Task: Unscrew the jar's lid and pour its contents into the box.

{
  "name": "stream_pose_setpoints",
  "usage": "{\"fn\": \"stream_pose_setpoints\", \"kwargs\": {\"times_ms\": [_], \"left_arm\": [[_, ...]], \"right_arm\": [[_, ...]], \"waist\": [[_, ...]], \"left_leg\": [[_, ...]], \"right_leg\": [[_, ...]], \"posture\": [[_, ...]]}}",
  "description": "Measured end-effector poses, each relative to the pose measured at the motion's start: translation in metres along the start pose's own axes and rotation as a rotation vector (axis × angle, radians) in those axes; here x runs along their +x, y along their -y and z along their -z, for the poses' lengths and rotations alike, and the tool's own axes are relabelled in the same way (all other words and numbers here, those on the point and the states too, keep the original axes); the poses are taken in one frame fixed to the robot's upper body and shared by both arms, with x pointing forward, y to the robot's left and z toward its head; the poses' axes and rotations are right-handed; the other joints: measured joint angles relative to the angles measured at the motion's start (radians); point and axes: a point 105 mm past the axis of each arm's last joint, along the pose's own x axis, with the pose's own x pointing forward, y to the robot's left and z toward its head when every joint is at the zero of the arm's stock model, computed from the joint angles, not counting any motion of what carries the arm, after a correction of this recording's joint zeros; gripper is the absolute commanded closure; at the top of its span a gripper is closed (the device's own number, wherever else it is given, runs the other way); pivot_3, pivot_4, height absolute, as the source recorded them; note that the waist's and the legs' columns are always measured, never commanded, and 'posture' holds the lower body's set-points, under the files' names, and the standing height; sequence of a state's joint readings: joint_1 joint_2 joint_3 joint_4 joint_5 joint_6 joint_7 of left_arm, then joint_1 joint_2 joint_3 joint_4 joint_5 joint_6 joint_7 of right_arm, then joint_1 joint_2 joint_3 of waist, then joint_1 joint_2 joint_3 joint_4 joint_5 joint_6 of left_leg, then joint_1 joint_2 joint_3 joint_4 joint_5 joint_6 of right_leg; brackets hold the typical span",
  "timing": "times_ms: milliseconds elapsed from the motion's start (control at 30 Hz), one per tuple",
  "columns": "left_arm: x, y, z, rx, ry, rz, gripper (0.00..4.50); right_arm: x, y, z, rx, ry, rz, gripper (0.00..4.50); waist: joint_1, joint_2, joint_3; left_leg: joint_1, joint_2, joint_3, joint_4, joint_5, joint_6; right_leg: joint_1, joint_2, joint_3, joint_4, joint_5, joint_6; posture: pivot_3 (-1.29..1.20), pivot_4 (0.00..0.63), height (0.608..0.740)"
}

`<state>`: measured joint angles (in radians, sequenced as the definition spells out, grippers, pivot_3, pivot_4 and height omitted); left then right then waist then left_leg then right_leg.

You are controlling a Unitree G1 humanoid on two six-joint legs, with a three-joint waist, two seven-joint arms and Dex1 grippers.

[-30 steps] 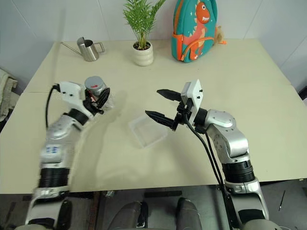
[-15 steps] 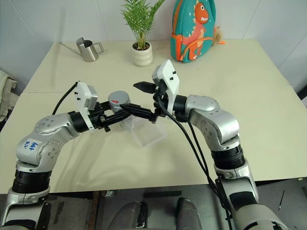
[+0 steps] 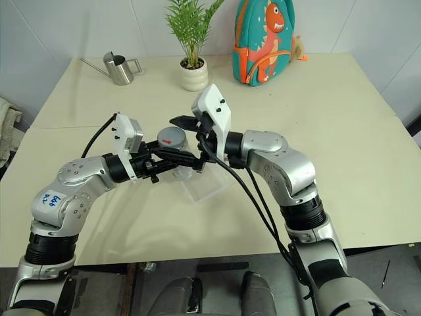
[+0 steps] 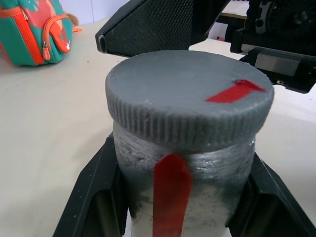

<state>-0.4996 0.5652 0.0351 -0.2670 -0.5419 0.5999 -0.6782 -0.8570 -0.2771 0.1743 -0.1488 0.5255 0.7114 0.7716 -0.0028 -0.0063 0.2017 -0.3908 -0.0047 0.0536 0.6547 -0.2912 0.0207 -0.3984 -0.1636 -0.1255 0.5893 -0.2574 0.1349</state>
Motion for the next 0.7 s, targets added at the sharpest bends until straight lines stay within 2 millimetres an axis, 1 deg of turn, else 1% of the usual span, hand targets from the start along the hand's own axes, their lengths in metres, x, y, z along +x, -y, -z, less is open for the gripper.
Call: {"fn": "stream_pose_setpoints", "kwargs": {"times_ms": [33,67,100,200,233,567,633,700], "left_arm": [[0.0,0.0,0.0,0.0,0.0,0.0,2.51],[0.0,0.0,0.0,0.0,0.0,0.0,2.51],[0.0,0.0,0.0,0.0,0.0,0.0,2.51],[0.0,0.001,0.0,0.002,0.0,0.005,2.51],[0.0,0.001,0.0,0.003,0.0,0.005,2.51],[-0.001,0.002,-0.001,0.007,0.0,0.024,2.51],[-0.001,0.008,-0.003,0.002,0.01,0.079,2.51],[-0.002,0.016,-0.01,0.014,0.037,0.168,2.51]], "right_arm": [[0.0,0.0,0.0,-0.002,0.002,0.001,0.4],[0.0,0.001,0.0,-0.005,0.001,0.004,0.4],[0.0,0.002,0.001,-0.006,-0.001,0.008,0.87],[-0.002,0.006,0.001,-0.007,0.0,0.024,1.86],[-0.001,0.006,0.001,-0.008,0.002,0.023,2.0],[-0.003,0.006,0.002,-0.012,0.019,-0.011,2.0],[-0.008,0.004,0.0,-0.013,0.022,-0.078,2.0],[-0.015,0.001,-0.008,-0.028,0.009,-0.19,2.0]], "waist": [[0.0,0.0,0.0],[0.0,0.0,0.0],[0.0,0.0,0.0],[0.0,0.0,0.0],[0.0,0.0,0.0],[0.0,0.0,0.0],[0.0,0.0,0.0],[0.001,0.0,0.0]], "left_leg": [[0.0,0.0,0.0,0.0,0.0,0.0],[0.0,0.0,0.0,0.0,0.0,0.0],[0.0,0.0,0.0,0.0,0.0,0.0],[0.0,0.0,0.0,0.0,0.0,0.0],[0.0,0.0,0.0,0.0,0.0,0.0],[0.0,0.0,0.001,0.0,0.0,0.0],[0.0,0.0,0.002,0.0,0.0,0.0],[-0.001,0.0,0.003,0.001,0.0,0.001]], "right_leg": [[0.0,0.0,0.0,0.0,0.0,0.0],[0.0,0.0,0.0,0.0,0.0,0.0],[0.0,0.0,0.0,0.0,0.0,0.0],[0.0,0.0,0.0,0.0,0.0,0.0],[0.0,0.0,0.0,0.0,0.0,0.0],[-0.001,0.0,0.001,0.0,0.0,0.0],[-0.001,0.0,0.001,0.0,0.0,0.0],[-0.002,0.0,0.001,0.0,0.0,0.0]], "posture": [[0.0,0.15,0.74],[0.0,0.15,0.74],[0.0,0.15,0.74],[0.0,0.15,0.74],[0.0,0.15,0.74],[0.0,0.15,0.74],[0.0,0.15,0.74],[0.0,0.15,0.74]]}}
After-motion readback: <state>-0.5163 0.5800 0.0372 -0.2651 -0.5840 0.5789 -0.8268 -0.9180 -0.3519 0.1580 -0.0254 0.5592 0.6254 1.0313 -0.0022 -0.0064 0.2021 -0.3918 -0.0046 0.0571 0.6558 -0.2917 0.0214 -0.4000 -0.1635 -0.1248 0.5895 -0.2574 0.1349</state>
